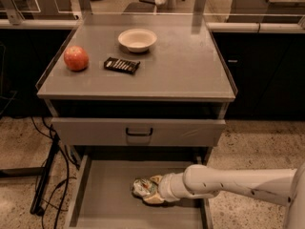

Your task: Place 7up can into middle drawer

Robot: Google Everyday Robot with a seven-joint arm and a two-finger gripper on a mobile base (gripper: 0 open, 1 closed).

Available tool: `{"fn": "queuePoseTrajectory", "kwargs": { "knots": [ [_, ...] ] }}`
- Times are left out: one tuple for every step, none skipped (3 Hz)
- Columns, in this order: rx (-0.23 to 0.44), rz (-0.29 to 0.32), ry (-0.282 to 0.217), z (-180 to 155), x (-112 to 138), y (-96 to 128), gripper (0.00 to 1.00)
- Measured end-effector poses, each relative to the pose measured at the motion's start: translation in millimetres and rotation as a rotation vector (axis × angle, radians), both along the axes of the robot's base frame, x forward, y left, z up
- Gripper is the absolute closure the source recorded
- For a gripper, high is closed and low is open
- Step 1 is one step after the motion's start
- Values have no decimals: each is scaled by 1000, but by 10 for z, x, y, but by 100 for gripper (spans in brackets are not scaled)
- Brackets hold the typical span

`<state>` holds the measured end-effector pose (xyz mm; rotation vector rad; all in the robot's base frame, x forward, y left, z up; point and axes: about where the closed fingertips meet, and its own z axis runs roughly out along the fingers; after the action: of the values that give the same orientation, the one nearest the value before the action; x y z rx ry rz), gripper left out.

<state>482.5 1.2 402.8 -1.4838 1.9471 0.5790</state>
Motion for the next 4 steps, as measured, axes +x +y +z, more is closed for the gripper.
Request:
{"fn": "queuePoseTrajectory", "kwargs": {
  "knots": [
    [3, -10, 19, -252, 76, 6, 98],
    [3, -10, 19, -252, 76, 6, 75],
    [3, -10, 19, -252, 76, 6, 52],
    [3, -10, 19, -252, 76, 7, 21]
  ]
}}
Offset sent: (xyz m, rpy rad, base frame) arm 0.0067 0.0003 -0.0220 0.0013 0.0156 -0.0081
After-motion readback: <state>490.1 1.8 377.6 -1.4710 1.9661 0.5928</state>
